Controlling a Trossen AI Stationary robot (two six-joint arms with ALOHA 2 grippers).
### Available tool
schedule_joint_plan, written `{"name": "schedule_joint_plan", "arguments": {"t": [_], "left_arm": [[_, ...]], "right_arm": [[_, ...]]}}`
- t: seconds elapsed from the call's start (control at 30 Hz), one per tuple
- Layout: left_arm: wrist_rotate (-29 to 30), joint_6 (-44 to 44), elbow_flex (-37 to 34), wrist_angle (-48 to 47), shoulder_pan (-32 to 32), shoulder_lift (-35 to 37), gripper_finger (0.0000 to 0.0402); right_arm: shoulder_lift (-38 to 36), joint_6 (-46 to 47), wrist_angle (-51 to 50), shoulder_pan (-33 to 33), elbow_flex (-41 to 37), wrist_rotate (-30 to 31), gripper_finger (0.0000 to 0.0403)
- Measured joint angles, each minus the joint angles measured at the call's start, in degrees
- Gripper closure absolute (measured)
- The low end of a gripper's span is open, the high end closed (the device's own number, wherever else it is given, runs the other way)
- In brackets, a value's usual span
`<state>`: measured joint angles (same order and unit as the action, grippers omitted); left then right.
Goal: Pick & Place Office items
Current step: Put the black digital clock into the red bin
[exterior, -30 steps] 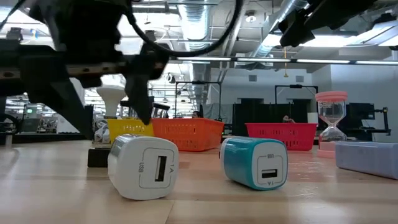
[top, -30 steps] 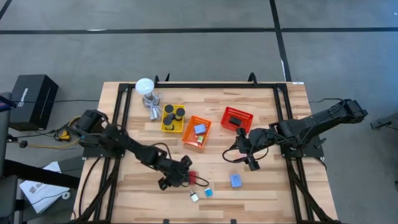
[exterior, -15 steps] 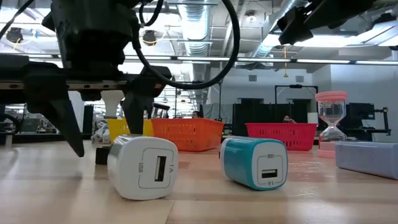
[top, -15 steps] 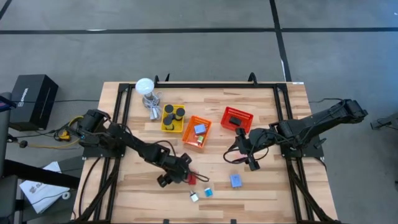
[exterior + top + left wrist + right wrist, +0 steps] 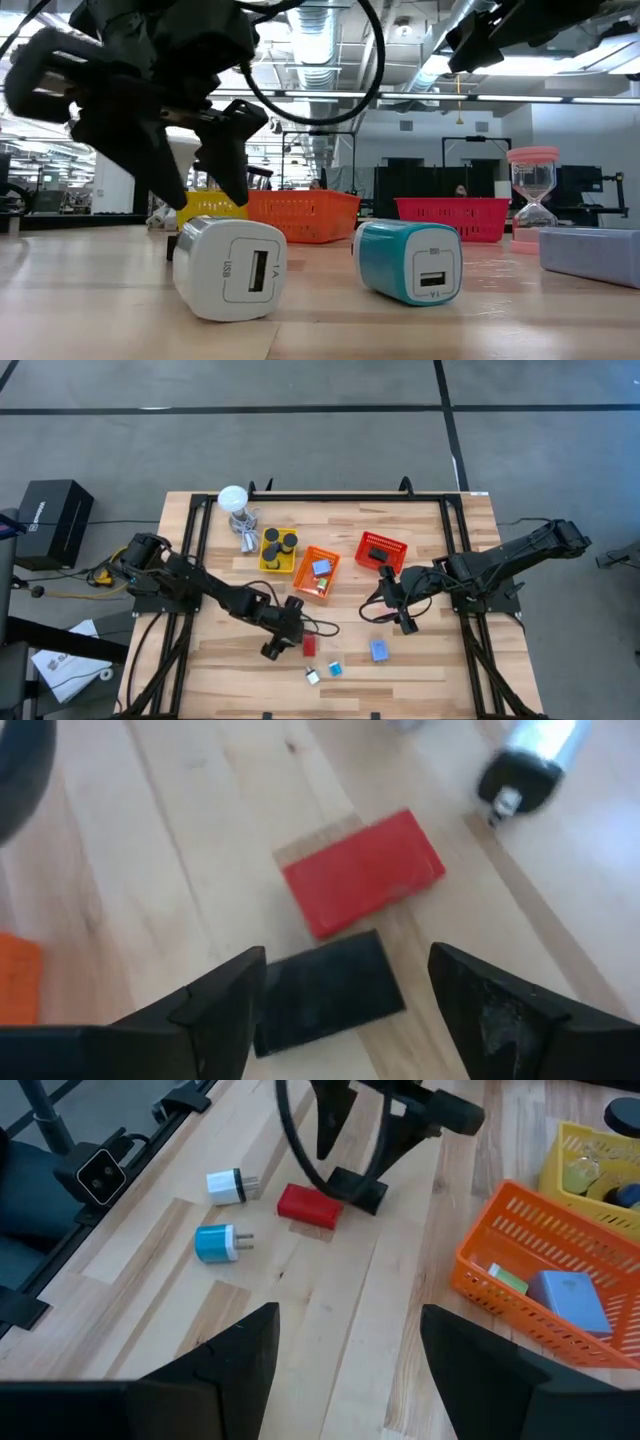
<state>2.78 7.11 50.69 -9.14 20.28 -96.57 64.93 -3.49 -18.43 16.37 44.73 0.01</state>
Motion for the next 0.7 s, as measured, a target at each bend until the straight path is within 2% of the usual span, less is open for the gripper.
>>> {"name": "schedule_joint_plan", "arguments": {"t": [0.13,0.4,0.7], "left_arm": [[0.5,-4.1,0.0,0.0,-1.2,-0.7,0.0106],[0.0,-6.9,-0.1,0.1,-2.0,-1.7,0.0068],[-0.3,-9.5,-0.1,0.1,-1.9,-1.7,0.0062]], "right_arm": [[0.0,0.0,0.0,0.0,0.0,0.0,0.0168],[0.0,0.0,0.0,0.0,0.0,0.0,0.0168],[0.0,0.0,0.1,0.0,0.0,0.0,0.0168]]}}
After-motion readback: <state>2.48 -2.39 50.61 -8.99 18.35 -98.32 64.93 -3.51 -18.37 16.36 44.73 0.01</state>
